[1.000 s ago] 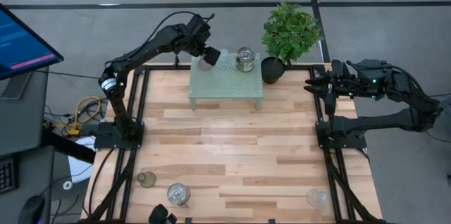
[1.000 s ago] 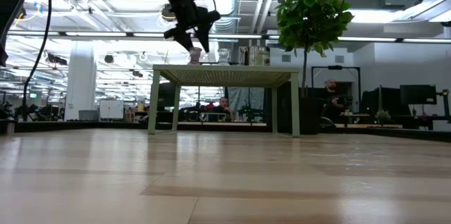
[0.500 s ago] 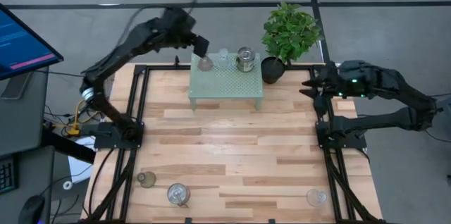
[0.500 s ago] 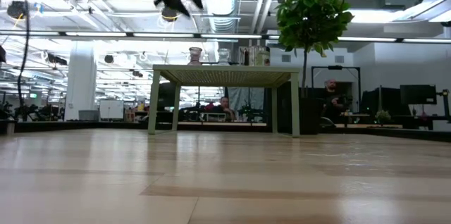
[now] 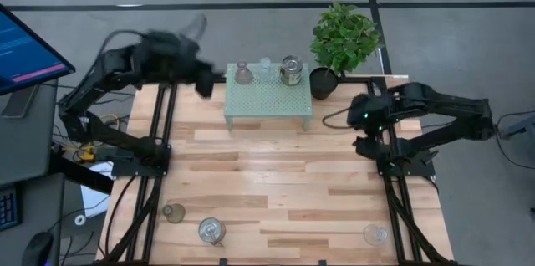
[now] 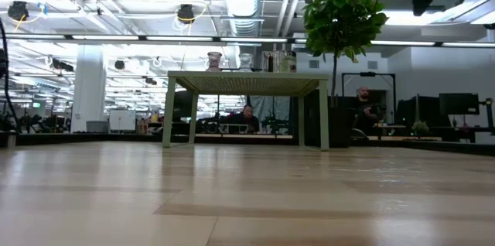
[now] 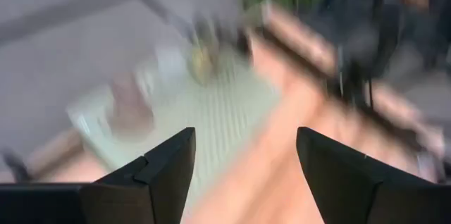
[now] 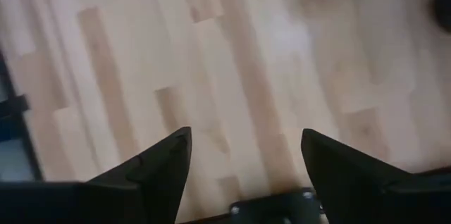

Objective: Pick & Place candle stick holders
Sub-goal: Put the scented candle on the shelf

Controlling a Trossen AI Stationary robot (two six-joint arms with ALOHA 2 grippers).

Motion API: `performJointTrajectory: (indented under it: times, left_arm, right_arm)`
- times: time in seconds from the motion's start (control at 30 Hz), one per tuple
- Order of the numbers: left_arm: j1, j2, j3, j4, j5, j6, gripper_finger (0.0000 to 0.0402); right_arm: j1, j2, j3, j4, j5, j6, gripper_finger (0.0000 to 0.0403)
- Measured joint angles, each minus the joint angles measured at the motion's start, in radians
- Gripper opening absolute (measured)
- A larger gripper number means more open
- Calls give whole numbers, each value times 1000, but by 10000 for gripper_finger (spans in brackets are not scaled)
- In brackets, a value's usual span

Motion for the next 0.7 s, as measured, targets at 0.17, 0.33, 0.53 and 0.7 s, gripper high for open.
performJointTrajectory:
  times: [0.17,0.33,0.53,0.7]
  left_arm:
    - [-258,87,-2,-224,17,-177,236]
    - [-485,174,-36,-234,54,-314,235]
    - [-654,255,-120,-232,56,-570,235]
    - [-741,267,-266,-234,88,-790,235]
  right_arm:
    - [81,-7,0,0,-13,103,255]
    - [127,-47,0,3,18,202,255]
    - [150,-78,0,8,49,246,255]
    - [151,-83,0,9,73,242,255]
